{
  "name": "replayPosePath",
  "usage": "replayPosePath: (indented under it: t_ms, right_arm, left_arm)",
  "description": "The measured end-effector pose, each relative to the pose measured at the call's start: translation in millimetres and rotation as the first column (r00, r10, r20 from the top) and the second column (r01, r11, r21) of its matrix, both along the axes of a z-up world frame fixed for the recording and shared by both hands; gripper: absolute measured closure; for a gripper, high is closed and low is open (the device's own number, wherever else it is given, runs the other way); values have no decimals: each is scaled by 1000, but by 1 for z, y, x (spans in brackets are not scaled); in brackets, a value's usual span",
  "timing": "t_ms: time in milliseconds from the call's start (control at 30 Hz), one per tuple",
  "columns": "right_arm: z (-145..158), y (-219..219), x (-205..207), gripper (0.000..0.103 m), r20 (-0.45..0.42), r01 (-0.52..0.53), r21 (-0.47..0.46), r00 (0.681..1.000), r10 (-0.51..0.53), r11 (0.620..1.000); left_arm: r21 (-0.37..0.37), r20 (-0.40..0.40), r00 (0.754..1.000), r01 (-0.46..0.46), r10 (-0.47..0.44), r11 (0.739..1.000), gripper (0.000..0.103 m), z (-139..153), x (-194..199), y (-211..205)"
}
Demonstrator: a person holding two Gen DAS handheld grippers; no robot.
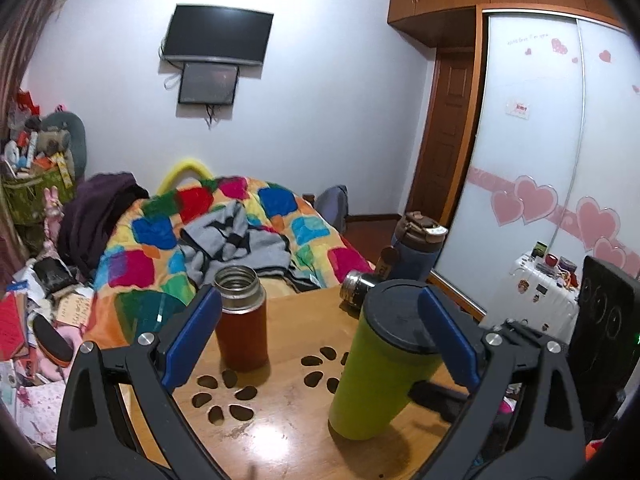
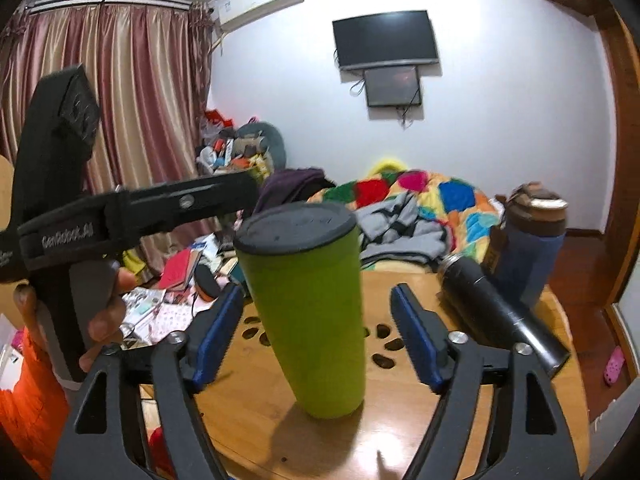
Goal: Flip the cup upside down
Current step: 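Open the left tool and withdraw it from the green cup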
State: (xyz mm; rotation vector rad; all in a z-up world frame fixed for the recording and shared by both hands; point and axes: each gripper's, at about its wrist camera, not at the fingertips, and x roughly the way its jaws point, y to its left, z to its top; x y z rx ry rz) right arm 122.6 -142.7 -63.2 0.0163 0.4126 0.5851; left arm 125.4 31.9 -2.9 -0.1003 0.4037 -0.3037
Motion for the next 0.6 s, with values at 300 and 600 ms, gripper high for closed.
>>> replayPosePath:
  t_ms: [300,600]
  right_arm:
    - [31,-18,-35,19,103,73,32,992,-76,997]
    - [51,-32,-60,15,150,126,50,980,-132,991]
  left_arm:
    - [43,89,994,-73,69,996,3,10,-45,-4]
    - [98,143,983,-134,119,986,0,11,-79,-17]
